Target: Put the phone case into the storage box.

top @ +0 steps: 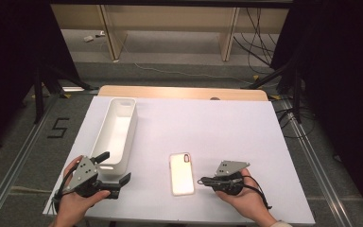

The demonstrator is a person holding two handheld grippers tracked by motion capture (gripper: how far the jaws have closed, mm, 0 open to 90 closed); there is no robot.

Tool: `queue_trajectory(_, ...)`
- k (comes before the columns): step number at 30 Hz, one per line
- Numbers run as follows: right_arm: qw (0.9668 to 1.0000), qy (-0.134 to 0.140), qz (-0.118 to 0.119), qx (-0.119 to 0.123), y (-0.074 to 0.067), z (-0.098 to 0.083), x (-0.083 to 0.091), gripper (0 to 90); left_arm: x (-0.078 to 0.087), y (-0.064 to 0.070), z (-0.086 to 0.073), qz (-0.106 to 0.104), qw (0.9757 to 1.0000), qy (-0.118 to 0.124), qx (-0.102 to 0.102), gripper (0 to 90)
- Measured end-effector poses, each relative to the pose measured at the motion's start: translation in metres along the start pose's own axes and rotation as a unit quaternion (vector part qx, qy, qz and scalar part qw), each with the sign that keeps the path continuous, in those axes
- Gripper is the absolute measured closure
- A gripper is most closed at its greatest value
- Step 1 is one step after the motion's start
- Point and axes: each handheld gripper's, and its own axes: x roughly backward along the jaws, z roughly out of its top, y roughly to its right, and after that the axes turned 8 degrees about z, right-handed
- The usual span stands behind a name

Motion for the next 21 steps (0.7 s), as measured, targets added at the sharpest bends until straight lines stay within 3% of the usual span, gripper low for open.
queue_trajectory(11, 0.9996, -0.021, 0.017, -0.003, 0.001, 0.003, -0.014, 90.0, 0.000, 0.000, 0.000, -0.001, 1.0000, 0.001, 0.000, 0.0)
queue_trajectory(19, 0.9990, -0.039, 0.021, -0.004, 0.001, 0.004, -0.022, 90.0, 0.000, 0.000, 0.000, -0.001, 1.0000, 0.001, 0.001, 0.0)
queue_trajectory(21, 0.9994, -0.032, 0.014, -0.001, 0.001, 0.004, -0.025, 90.0, 0.000, 0.000, 0.000, -0.001, 1.0000, 0.001, 0.000, 0.0)
